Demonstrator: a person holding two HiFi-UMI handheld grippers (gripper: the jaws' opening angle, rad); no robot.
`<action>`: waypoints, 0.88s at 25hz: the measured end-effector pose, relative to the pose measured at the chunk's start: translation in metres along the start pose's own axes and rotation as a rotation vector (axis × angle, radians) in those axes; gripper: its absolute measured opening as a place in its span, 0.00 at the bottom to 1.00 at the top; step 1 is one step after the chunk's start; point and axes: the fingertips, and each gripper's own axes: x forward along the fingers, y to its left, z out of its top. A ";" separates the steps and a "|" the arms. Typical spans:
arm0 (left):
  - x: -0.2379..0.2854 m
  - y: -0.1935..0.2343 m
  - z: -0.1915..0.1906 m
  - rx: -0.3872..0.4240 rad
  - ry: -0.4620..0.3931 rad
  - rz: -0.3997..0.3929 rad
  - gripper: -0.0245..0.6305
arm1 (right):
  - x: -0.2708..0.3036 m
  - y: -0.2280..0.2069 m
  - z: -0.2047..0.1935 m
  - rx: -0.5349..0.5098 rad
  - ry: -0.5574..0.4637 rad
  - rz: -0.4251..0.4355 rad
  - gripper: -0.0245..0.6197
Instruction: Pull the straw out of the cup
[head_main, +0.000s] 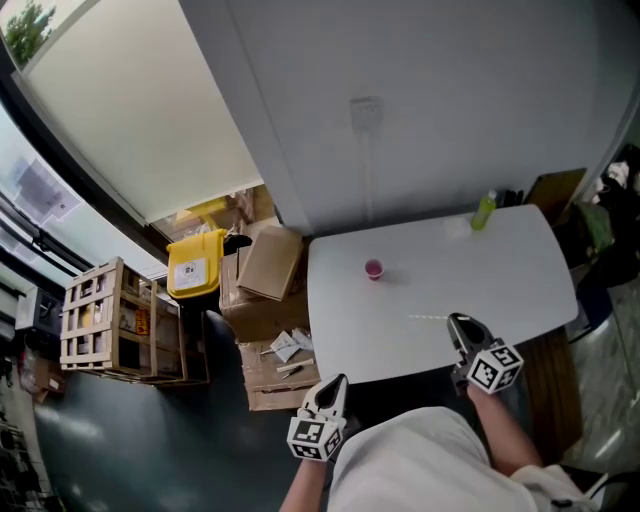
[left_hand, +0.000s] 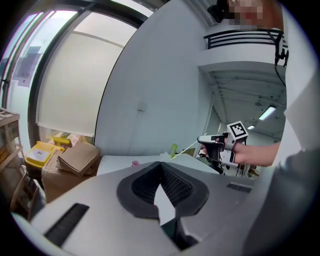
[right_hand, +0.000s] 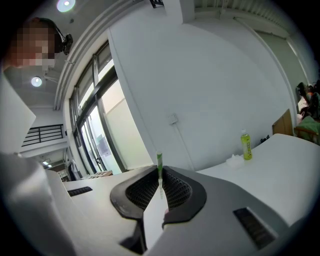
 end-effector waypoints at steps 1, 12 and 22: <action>0.000 -0.003 0.001 -0.001 -0.006 0.001 0.04 | -0.003 -0.001 -0.001 -0.003 -0.001 0.004 0.12; 0.017 -0.032 0.013 -0.020 -0.050 0.054 0.04 | -0.014 -0.019 0.021 -0.048 0.006 0.062 0.12; 0.032 -0.048 0.023 -0.014 -0.066 0.080 0.04 | -0.015 -0.037 0.029 -0.063 0.008 0.095 0.12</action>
